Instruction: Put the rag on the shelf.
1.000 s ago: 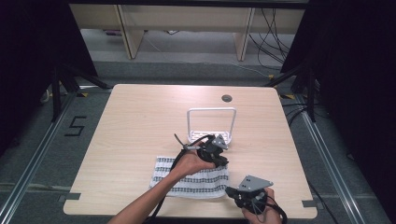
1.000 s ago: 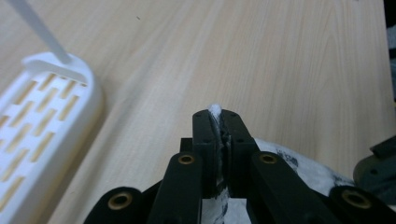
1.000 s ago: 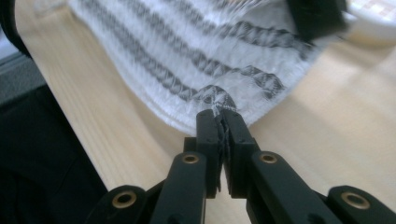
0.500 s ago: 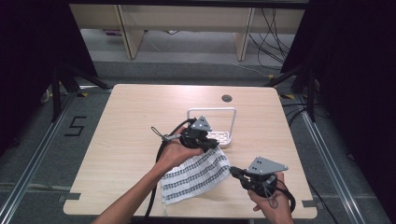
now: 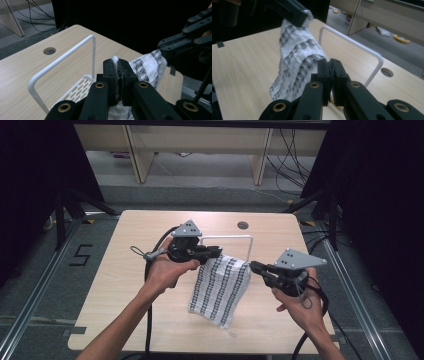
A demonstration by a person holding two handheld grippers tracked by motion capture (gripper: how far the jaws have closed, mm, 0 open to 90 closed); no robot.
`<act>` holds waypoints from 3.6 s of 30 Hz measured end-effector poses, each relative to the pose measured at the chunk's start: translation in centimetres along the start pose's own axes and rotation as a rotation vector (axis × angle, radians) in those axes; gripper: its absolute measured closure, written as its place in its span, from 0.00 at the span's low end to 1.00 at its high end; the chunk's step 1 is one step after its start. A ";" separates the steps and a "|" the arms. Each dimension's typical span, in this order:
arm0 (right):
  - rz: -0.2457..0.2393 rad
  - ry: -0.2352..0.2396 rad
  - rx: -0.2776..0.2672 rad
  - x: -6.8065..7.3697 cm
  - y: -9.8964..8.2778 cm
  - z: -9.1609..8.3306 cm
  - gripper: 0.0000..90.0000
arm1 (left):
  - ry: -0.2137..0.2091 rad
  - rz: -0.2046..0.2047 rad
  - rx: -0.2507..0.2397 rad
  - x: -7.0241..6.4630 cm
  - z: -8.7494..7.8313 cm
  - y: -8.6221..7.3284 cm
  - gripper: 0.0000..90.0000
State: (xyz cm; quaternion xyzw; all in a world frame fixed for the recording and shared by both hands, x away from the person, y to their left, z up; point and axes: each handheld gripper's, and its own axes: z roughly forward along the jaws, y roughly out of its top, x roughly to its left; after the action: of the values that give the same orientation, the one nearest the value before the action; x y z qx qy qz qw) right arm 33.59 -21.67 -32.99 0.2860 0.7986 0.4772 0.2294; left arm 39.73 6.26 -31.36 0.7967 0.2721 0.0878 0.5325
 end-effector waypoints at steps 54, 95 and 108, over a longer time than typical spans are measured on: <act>0.089 -0.117 -0.113 -9.2 10.3 4.6 0.98 | 0.115 -0.123 -0.100 7.6 2.1 9.4 0.95; 0.355 -0.154 0.049 -14.4 4.7 14.0 0.88 | 0.167 -0.298 0.038 15.0 10.1 4.1 0.54; 0.342 -0.143 0.033 -14.5 5.0 13.1 0.80 | 0.175 -0.272 0.068 13.9 9.3 4.5 0.50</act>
State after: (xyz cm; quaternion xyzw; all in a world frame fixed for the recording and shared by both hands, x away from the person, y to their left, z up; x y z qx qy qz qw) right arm 53.72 -21.29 -32.93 0.4545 0.7279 0.4744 0.1964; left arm 56.84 4.84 -33.24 0.7592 0.4258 0.0748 0.4865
